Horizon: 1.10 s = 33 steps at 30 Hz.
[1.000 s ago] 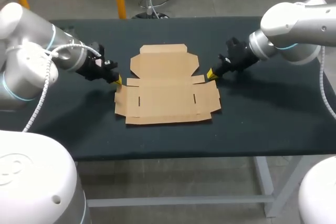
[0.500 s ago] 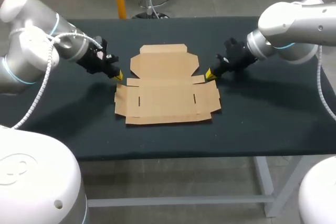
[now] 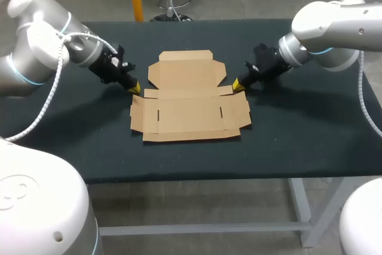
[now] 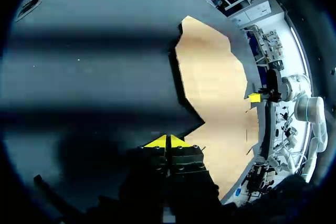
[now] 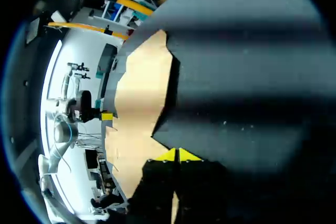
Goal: Assemble the packaging by folding the flat box into shape, placing the metal phone stand inside, and closing the box properly
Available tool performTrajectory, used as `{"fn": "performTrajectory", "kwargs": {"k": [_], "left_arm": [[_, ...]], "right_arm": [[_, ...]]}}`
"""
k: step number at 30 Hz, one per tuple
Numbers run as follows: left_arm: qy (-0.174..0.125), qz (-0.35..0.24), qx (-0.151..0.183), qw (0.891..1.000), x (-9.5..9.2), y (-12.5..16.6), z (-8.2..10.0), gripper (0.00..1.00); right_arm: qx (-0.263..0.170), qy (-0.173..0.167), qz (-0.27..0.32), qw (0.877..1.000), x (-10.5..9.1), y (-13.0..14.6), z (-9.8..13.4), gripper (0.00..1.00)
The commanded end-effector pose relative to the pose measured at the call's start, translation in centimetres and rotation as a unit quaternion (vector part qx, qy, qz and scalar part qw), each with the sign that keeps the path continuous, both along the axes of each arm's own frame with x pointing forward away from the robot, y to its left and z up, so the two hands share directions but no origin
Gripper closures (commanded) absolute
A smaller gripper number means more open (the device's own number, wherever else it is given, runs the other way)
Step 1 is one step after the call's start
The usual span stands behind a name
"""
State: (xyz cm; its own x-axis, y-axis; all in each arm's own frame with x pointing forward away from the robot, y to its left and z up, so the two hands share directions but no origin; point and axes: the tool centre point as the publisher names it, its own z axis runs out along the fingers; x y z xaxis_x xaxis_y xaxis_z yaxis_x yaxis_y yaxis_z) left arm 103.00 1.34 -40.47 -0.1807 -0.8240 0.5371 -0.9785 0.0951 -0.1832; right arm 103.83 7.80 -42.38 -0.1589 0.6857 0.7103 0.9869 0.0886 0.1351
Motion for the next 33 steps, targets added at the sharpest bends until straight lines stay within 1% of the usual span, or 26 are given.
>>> {"fn": "performTrajectory", "kwargs": {"k": [1,5,15,26,33], "left_arm": [[0.008,-0.006,-0.003,1.000,0.1,0.1,-0.3,1.00],[0.006,-0.006,-0.006,1.000,0.0,0.1,-0.4,1.00],[0.007,-0.012,-0.014,1.000,-0.2,-0.4,-0.6,1.00],[0.001,-0.018,-0.034,0.999,-0.3,-1.0,-0.5,1.00],[-0.008,-0.020,-0.048,0.999,-0.6,-1.3,-0.3,1.00]], "right_arm": [[0.001,0.005,0.004,1.000,0.3,0.1,-0.2,1.00],[0.003,0.011,0.002,1.000,0.2,0.3,-0.3,1.00],[0.008,0.015,0.005,1.000,-0.1,0.9,-0.5,1.00],[0.008,0.012,0.010,1.000,-0.2,1.2,-0.3,1.00],[0.010,0.011,0.011,1.000,-0.2,1.4,-0.2,1.00]]}}
